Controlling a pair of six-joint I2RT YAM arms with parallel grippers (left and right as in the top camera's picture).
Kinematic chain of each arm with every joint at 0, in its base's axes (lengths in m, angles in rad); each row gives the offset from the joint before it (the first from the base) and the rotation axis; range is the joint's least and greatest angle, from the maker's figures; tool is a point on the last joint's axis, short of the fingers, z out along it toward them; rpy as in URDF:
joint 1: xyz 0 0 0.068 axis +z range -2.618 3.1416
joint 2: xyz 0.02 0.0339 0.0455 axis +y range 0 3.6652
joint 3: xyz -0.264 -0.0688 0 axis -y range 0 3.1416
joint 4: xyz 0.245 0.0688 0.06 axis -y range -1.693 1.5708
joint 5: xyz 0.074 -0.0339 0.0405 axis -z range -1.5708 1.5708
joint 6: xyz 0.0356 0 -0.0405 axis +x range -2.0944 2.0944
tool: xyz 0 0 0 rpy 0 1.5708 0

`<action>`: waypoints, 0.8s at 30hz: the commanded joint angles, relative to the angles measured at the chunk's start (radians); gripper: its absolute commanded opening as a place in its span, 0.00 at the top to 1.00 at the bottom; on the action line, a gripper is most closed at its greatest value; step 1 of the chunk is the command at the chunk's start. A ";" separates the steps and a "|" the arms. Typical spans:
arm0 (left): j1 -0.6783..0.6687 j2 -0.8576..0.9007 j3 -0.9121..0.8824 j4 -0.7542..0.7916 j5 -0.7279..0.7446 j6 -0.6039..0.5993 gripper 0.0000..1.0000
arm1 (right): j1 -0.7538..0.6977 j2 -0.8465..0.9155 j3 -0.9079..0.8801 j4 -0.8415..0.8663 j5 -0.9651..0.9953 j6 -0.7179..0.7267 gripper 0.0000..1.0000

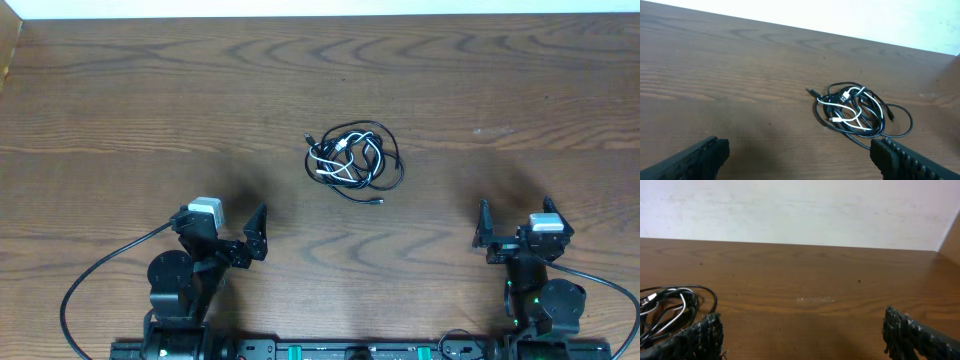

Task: Untangle cables
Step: 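Raise the left gripper and tilt it toward the cable bundle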

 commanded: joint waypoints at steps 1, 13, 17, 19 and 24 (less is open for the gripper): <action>0.006 0.001 0.037 0.001 0.013 -0.016 0.02 | 0.005 -0.010 -0.002 -0.003 -0.003 -0.012 0.01; 0.006 0.001 0.058 0.000 0.013 -0.074 0.02 | 0.005 -0.010 -0.002 -0.003 -0.003 -0.012 0.01; 0.006 0.001 0.058 0.000 0.013 -0.074 0.02 | 0.005 -0.010 -0.002 -0.003 -0.003 -0.012 0.01; 0.006 0.001 0.058 -0.005 0.013 -0.074 0.02 | 0.005 -0.010 -0.002 -0.003 -0.003 -0.012 0.01; 0.006 0.001 0.058 -0.016 0.013 -0.074 0.02 | 0.005 -0.010 -0.002 -0.003 -0.003 -0.012 0.01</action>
